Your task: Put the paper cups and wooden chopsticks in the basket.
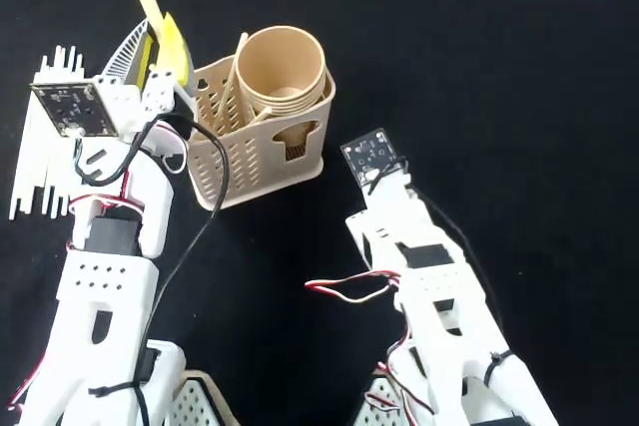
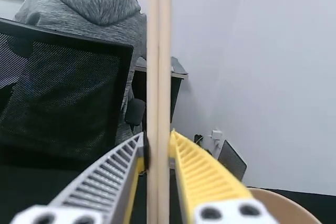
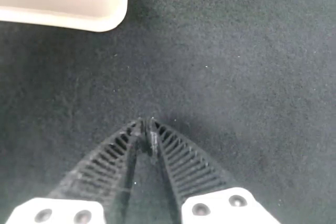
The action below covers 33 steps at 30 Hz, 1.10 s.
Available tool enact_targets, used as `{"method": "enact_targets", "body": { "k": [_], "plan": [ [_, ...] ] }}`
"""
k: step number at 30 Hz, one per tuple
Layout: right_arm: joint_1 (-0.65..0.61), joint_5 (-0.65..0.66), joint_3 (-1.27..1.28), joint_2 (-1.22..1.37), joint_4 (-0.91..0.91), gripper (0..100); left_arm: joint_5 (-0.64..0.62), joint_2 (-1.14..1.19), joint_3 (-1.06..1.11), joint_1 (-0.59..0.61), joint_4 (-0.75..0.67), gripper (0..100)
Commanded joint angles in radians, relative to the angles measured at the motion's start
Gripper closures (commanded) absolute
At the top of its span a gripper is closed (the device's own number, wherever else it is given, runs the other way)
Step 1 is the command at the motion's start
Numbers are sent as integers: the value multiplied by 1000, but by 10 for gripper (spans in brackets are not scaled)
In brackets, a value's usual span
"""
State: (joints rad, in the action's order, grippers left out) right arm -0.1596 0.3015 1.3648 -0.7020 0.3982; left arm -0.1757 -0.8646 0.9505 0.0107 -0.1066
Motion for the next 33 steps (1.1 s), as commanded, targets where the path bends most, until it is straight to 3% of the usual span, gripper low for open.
{"method": "enact_targets", "body": {
  "k": [1, 12, 16, 20, 25, 33],
  "plan": [
    [-12, 8, -10, -30, -21, 985, -9, -3, -19, -7, 78, 891],
    [-12, 8, -10, -30, -21, 985, -9, -64, -31, 1, 109, 889],
    [-12, 8, -10, -30, -21, 985, 0, -213, -73, 12, 262, 890],
    [-11, 8, -10, -30, -21, 985, 38, -405, -180, 150, 540, 892],
    [-11, 8, -10, -30, -21, 985, 132, -509, -291, 427, 813, 887],
    [-11, 8, -8, -30, -21, 985, 397, -196, -288, 598, 856, 887]
  ]
}}
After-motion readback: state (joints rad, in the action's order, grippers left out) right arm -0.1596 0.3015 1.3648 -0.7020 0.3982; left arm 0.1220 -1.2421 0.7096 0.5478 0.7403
